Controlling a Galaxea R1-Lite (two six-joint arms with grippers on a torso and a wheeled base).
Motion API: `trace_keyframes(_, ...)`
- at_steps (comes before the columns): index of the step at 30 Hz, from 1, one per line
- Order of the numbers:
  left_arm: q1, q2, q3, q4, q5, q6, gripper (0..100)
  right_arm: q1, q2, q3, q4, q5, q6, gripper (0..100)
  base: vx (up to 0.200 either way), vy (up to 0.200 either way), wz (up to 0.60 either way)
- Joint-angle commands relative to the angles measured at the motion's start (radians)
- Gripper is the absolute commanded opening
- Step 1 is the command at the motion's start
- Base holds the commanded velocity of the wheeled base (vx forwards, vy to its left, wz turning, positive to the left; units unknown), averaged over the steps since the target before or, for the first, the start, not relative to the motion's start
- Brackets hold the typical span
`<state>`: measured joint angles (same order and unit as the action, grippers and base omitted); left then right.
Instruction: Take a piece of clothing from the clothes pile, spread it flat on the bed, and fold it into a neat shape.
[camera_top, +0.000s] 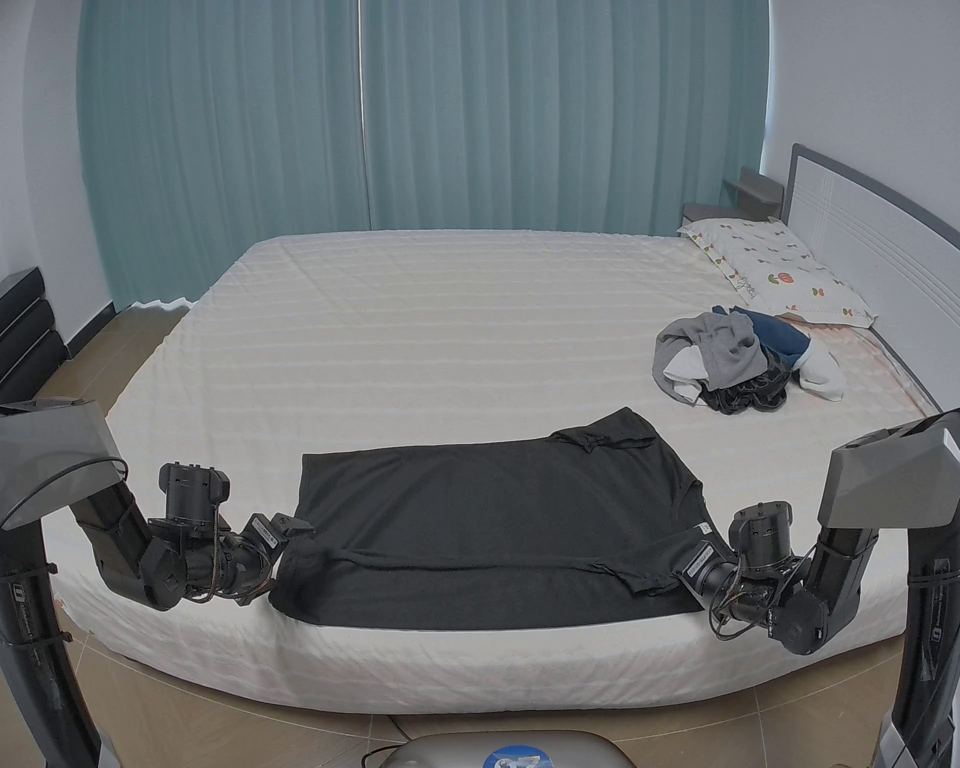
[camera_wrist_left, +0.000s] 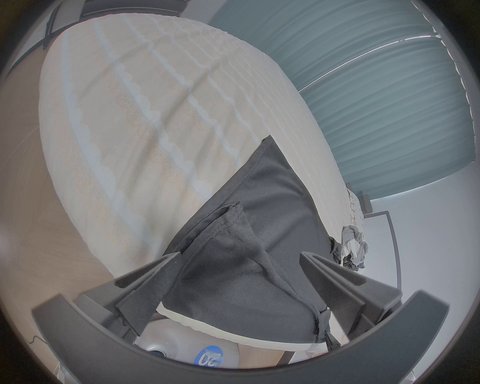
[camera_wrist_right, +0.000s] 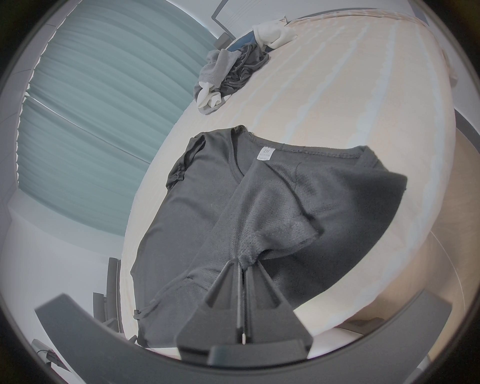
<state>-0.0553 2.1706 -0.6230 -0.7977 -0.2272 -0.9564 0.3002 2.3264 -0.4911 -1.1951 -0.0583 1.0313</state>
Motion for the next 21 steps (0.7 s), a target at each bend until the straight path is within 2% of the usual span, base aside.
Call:
trace_keyframes(1,0.000,0.001,0.000,0.000,0.000,-0.001,100,0.007,-0.038,0.028,0.000,0.003,-0.007,0,0.000,0.000,0.00)
trace_keyframes(6,0.000,0.003,0.000,0.000,0.000,0.001,100,0.011,-0.016,0.029,0.000,0.002,-0.014,0,0.000,0.000,0.00)
trace_keyframes(10,-0.001,0.005,0.002,0.000,0.002,0.004,100,0.013,-0.007,0.045,0.015,0.002,-0.054,0,0.000,0.000,0.00)
trace_keyframes(11,-0.001,0.005,0.002,0.000,0.002,0.004,100,0.010,-0.002,0.046,0.031,0.003,-0.073,100,0.000,0.000,0.00)
trace_keyframes(21,-0.009,0.006,0.003,0.000,0.000,0.007,100,-0.018,-0.107,0.054,0.040,-0.002,-0.097,100,0.000,0.000,0.00)
